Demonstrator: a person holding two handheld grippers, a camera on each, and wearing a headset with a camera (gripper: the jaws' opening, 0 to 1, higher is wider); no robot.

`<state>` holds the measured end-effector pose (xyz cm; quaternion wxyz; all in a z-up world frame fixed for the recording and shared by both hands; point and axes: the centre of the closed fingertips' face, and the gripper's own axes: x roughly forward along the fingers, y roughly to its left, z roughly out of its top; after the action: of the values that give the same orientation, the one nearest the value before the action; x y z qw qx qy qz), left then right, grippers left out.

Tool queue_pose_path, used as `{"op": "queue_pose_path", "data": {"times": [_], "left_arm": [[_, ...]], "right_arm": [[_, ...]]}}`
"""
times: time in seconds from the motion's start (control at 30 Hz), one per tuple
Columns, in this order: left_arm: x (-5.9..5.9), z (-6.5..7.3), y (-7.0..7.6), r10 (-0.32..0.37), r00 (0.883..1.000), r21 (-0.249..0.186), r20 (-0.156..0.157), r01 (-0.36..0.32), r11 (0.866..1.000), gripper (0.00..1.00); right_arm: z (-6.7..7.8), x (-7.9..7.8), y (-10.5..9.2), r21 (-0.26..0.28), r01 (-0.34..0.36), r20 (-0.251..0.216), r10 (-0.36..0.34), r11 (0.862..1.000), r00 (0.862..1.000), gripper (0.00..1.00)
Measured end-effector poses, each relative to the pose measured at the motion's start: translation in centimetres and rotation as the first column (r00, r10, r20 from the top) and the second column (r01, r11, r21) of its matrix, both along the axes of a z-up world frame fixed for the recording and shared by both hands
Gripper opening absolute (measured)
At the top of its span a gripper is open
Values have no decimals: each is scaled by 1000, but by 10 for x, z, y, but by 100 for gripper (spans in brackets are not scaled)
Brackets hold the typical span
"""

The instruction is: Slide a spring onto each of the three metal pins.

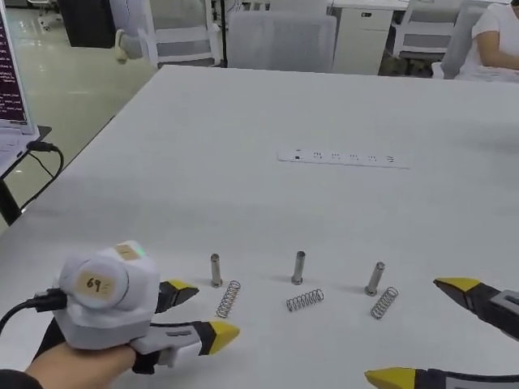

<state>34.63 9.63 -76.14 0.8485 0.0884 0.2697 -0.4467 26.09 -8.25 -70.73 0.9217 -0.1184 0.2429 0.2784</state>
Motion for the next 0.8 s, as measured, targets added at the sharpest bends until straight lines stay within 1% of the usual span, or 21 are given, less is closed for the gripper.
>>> {"op": "queue_pose_path", "data": {"times": [0.23, 0.33, 0.47, 0.57, 0.8], "left_arm": [[3, -1, -1, 12, 1000, 6, 0, -12, 1000, 41], [4, -3, -1, 15, 1000, 15, 0, -15, 1000, 39], [7, -7, -2, 13, 1000, 27, -2, -13, 1000, 38], [9, -8, -6, 5, 1000, 35, -1, -5, 999, 37], [10, -15, -9, -5, 1000, 50, -7, 5, 999, 35]], "right_arm": [[0, 0, -2, -1, 4, -2, -4, 1000, 1000, 86], [0, 0, -3, 1, 4, 1, -4, 1000, 1000, 86], [0, 0, -3, 0, 4, 0, -4, 1000, 1000, 86], [0, 0, -4, -1, 5, -2, -5, 1000, 1000, 86], [0, 0, -5, 1, 6, -5, -6, 1000, 1000, 86]]}}
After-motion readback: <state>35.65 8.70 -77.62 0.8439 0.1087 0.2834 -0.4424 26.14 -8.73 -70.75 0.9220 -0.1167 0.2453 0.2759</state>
